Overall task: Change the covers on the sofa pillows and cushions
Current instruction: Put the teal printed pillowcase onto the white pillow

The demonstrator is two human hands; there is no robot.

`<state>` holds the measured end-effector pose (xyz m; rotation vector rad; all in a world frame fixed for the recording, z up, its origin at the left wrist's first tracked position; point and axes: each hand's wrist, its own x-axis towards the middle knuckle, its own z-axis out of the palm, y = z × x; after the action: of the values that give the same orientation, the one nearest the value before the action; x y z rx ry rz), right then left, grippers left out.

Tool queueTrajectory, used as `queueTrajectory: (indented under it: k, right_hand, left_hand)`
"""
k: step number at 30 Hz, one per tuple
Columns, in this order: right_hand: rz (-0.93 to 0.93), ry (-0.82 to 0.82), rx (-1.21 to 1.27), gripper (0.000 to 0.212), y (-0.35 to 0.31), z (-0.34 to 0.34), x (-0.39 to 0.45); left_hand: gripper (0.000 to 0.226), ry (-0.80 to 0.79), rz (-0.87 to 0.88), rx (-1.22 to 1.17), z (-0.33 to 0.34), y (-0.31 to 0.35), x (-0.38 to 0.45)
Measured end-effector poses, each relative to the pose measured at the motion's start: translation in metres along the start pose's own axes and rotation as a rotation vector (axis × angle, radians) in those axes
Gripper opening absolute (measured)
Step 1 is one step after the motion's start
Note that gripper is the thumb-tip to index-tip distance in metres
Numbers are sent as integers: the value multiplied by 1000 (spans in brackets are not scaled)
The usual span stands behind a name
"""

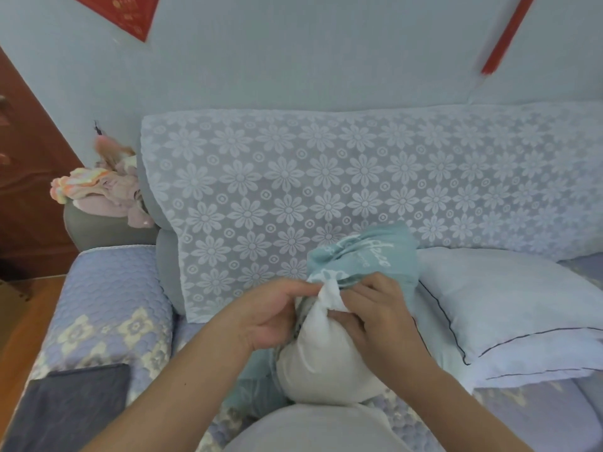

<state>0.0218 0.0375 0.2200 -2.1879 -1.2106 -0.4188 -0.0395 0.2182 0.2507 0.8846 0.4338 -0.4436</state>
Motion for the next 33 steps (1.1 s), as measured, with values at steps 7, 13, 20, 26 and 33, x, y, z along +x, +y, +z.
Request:
queueTrajectory:
  k: [7,13,20,26,33]
  right_hand:
    - [127,11,108,16,-1,23,5]
    - [110,-91,-22,68,-14,19,18]
    - [-125,-299,-206,17,6,18,43]
    - [72,-11,-95,27,-15,44,50]
    - [-202,-305,-151,33,5,54,52]
  left_hand:
    - [21,162,137,210,-10,-8,-14]
    - [14,295,286,1193,-1,-7,-36]
    - [31,338,317,1315,-10,-26,-31]
    - [37,947,921,1397,-28,-64,9]
    - [31,1283,960,1105,-68,-36,18]
